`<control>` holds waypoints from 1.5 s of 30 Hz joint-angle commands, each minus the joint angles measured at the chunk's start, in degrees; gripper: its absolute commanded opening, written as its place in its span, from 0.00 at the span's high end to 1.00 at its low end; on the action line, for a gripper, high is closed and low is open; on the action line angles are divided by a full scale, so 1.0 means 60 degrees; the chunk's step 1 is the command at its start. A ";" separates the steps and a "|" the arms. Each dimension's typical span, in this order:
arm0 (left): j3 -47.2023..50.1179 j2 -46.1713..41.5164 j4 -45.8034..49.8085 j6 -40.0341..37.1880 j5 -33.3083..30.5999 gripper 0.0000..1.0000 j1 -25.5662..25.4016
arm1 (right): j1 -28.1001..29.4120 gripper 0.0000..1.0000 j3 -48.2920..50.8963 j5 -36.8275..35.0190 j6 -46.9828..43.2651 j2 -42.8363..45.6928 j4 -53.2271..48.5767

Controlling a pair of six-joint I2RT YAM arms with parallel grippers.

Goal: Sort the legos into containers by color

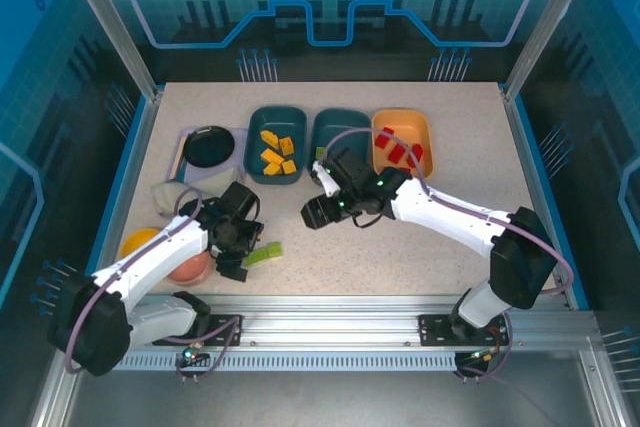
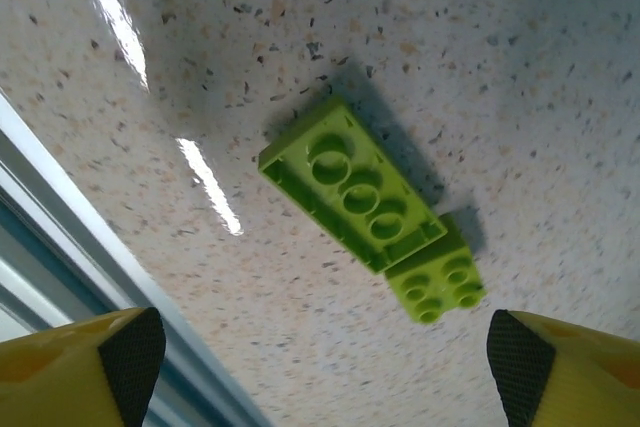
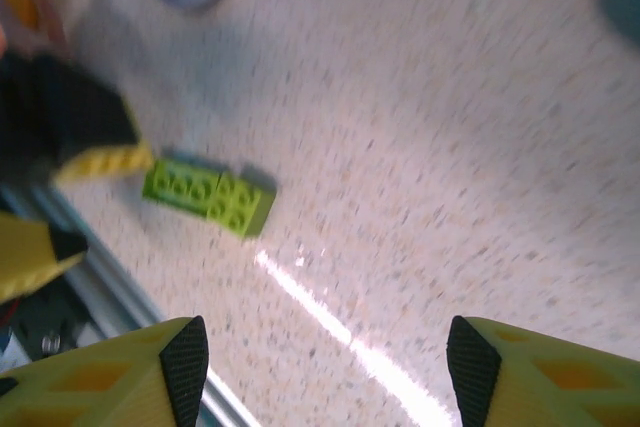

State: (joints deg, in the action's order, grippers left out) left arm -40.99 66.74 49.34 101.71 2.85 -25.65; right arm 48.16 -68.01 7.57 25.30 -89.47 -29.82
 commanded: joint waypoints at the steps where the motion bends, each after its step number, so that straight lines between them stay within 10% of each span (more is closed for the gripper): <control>1: -0.0181 0.0735 -0.0797 0.1796 0.0093 0.13 0.0042 | 0.0255 0.32 0.0403 0.1514 -0.0559 0.0546 0.0992; 26: 0.0632 0.2780 -0.2680 0.3253 -0.0710 0.51 0.0027 | 0.0191 0.30 0.0596 0.3044 -0.0537 0.1105 0.1558; 33: 0.0680 0.2749 -0.2733 0.2789 -0.1138 0.80 0.0030 | 0.0162 0.30 0.0665 0.2944 -0.0380 0.1241 0.1527; 45: -0.1852 0.1712 -0.0463 -0.0486 -0.2533 0.79 0.0027 | -0.0912 0.31 0.0850 0.1870 0.0649 0.2309 0.1604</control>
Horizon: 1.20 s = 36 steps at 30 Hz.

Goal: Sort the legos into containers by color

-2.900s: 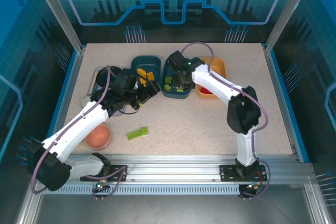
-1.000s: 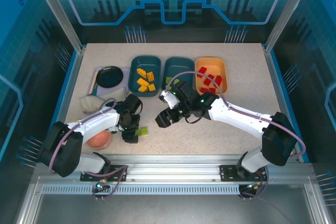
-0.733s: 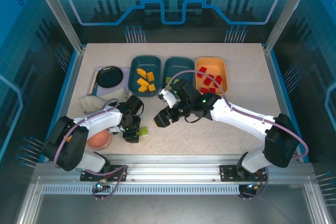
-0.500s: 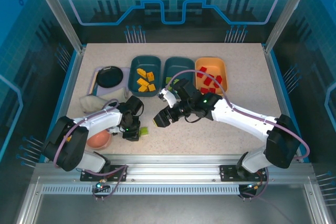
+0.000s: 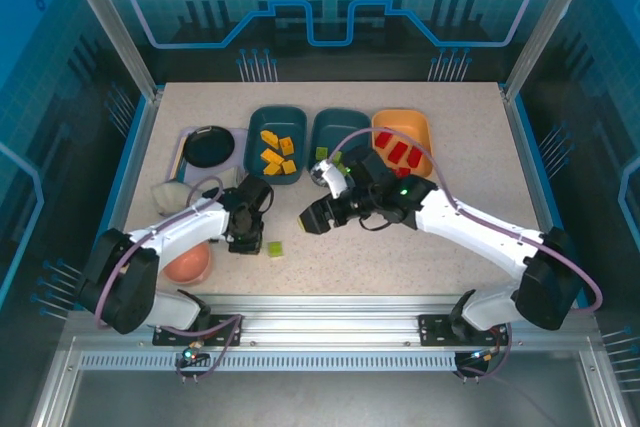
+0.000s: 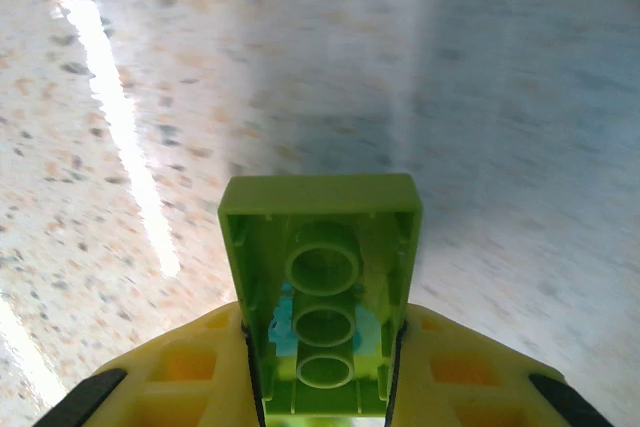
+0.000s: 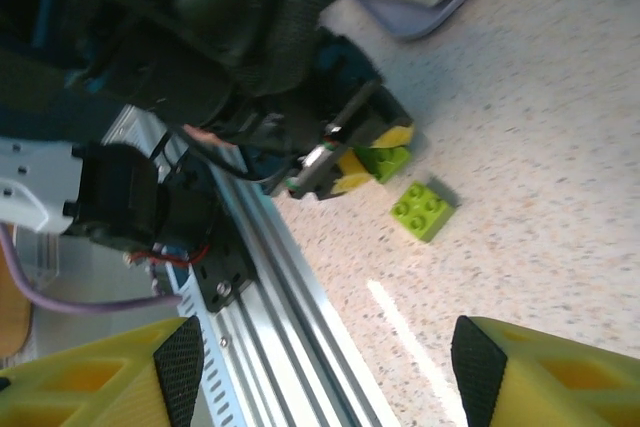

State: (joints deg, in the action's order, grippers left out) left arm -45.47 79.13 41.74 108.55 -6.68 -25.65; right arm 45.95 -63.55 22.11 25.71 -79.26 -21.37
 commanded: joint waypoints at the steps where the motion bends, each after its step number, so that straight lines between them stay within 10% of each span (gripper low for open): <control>1: -0.1494 -0.0262 0.0761 -0.2194 -0.0963 0.79 0.0030 | -0.0732 0.31 0.0151 -0.0624 0.0768 0.0741 0.0281; 15: -1.0122 0.5954 0.0988 -0.8499 0.0803 0.77 -0.0286 | -0.2986 0.25 0.0845 -0.2700 0.3390 0.1197 0.2909; 30: -1.6071 1.1272 0.1122 -0.9904 0.1265 0.74 -0.0267 | -0.4215 0.25 0.0718 -0.2251 0.3522 0.1005 0.2006; 36: -1.6548 1.1742 0.1008 -0.9870 0.1815 0.49 -0.0251 | -0.4199 0.24 0.0611 -0.2132 0.3159 0.0939 0.1483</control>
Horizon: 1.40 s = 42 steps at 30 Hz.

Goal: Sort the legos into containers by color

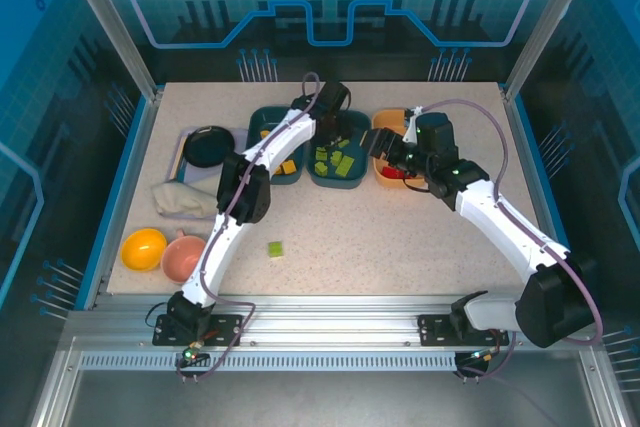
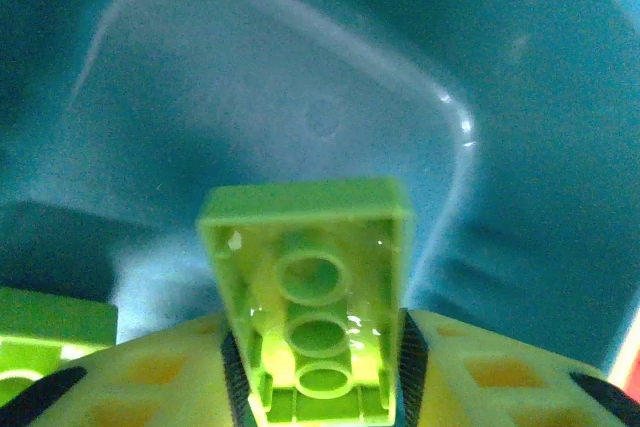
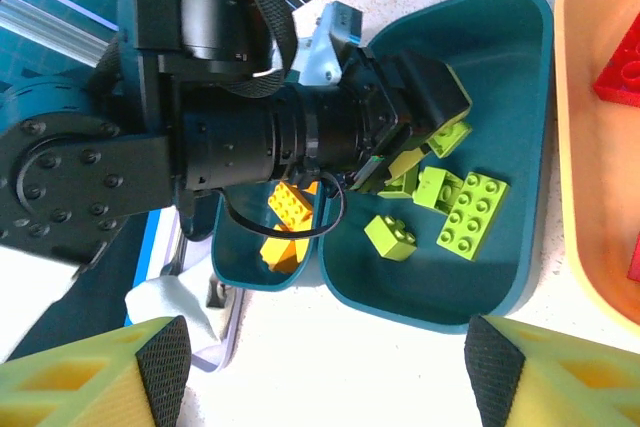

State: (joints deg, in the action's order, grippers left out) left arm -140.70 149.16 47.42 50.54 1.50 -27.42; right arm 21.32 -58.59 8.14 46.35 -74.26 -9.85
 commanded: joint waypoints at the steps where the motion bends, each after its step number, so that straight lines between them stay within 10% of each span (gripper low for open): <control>1: -0.0788 0.0037 0.0105 -0.0192 0.0468 0.45 0.0049 | -0.0056 0.24 -0.0264 0.0196 -0.0392 0.0090 -0.0540; 11: -0.0798 -0.2427 0.1055 -0.0070 -0.0180 0.27 0.0156 | 0.1345 0.25 -0.0904 -0.0654 -0.2372 -0.0058 -0.2251; 16: 0.2609 -0.5728 0.1335 0.0135 -0.0700 0.25 0.0760 | 0.3258 0.25 -0.1119 -0.1628 -0.2796 -0.0580 -0.2772; 29: 1.2111 -1.5580 0.2002 0.0048 -0.1760 0.10 0.1098 | 0.7301 0.26 -0.4507 -0.3721 -0.0225 -0.4980 -0.5198; 42: 1.3222 -1.8901 0.4121 0.0427 -0.1149 0.08 0.1098 | 0.7851 0.28 -0.8531 -0.3981 0.1939 -0.9017 -0.8151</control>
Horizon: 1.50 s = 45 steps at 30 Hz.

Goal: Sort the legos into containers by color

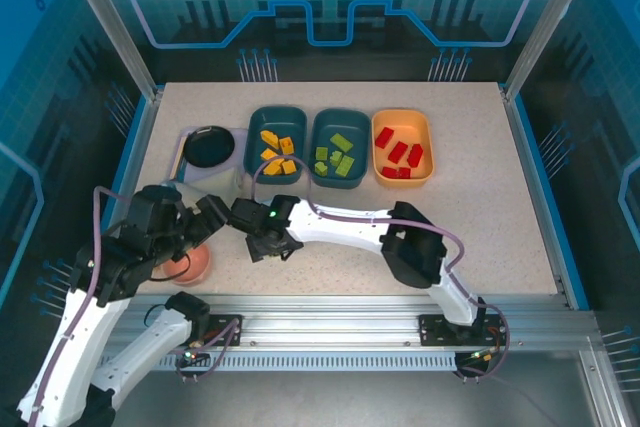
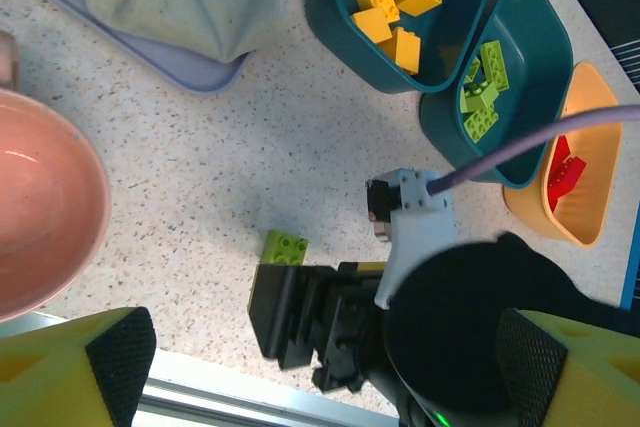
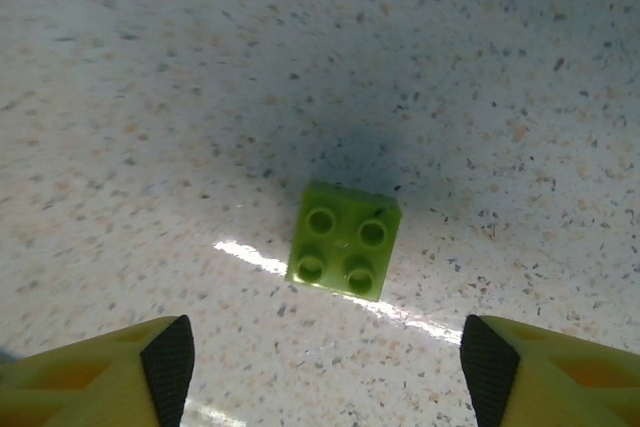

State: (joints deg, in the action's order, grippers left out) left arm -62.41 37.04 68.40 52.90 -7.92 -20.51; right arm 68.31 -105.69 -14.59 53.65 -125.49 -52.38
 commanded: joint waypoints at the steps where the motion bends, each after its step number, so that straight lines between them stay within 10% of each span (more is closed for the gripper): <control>1: 0.0190 -0.0316 0.0666 0.0043 0.0488 0.08 -0.0053 | 0.0025 0.29 -0.0860 -0.0208 0.0786 -0.0679 -0.1244; 29: 0.0414 -0.0570 -0.0063 -0.0241 0.1388 0.08 -0.0053 | -0.0549 0.79 -0.1439 -0.1259 -0.0041 -0.0590 -0.1175; 45: 0.0279 0.3029 -0.4105 -0.0257 0.2813 0.08 -0.0065 | -0.4051 0.82 -0.1908 -0.0734 -0.2459 0.0480 -0.0172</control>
State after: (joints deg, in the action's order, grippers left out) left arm -60.58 52.34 50.37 52.36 6.50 -20.53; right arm 46.28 -113.91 -21.39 43.55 -119.98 -55.44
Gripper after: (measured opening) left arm 0.921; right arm 0.272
